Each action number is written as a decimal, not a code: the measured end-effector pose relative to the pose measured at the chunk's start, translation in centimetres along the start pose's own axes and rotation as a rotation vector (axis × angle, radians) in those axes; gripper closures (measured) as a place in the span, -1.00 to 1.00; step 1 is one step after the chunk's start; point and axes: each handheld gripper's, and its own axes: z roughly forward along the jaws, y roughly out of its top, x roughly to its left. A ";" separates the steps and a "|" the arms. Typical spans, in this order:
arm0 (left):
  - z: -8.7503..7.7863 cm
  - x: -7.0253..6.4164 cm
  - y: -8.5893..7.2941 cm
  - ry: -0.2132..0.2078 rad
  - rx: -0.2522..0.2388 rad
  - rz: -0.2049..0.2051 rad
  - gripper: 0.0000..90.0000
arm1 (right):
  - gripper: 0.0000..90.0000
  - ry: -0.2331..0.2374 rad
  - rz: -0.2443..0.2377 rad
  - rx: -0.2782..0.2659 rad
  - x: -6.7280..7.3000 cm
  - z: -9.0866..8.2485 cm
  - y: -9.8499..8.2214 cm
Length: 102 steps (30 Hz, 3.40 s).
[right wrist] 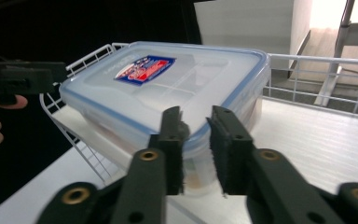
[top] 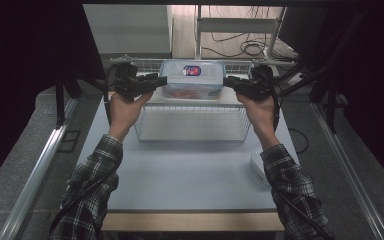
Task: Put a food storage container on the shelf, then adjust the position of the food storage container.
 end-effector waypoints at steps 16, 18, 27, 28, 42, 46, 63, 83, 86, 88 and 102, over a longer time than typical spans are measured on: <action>0.0 0.1 -3.4 -0.004 0.074 0.038 0.71 | 0.98 0.072 -0.060 0.015 0.7 0.1 -3.6; 0.2 0.2 -3.2 -0.001 0.076 0.042 0.71 | 0.98 0.062 -0.059 0.021 0.5 0.6 -3.6; 1.3 0.2 -3.4 -0.012 0.087 0.038 0.66 | 0.98 0.080 -0.015 0.016 0.0 1.5 -3.9; 1.3 0.1 -3.5 -0.015 0.091 0.036 0.66 | 0.98 0.075 -0.019 0.016 0.0 1.6 -3.9; -0.3 -1.7 -8.1 -0.100 0.114 0.068 -0.04 | 0.63 0.093 -0.075 0.044 1.4 0.0 -5.5; -0.7 -2.6 -9.8 -0.108 0.136 0.112 -0.17 | 0.41 0.111 -0.103 0.067 2.0 -0.6 -6.8; -1.8 -5.5 -16.7 -0.044 0.245 0.182 -0.71 | -0.42 0.086 -0.186 0.153 3.2 -3.0 -13.6; -5.0 -6.5 -23.9 0.060 0.255 0.264 -0.95 | -0.84 0.140 -0.182 0.201 5.0 -5.2 -20.2; -4.9 -6.4 -24.3 0.057 0.258 0.252 -0.93 | -0.86 0.149 -0.188 0.237 5.3 -5.2 -21.4; -4.8 -6.4 -24.3 0.060 0.254 0.244 -0.93 | -0.87 0.141 -0.189 0.261 5.2 -5.0 -21.9; -4.6 -6.0 -24.4 0.092 0.251 0.230 -0.94 | -0.94 0.062 -0.132 0.298 3.1 -5.4 -21.0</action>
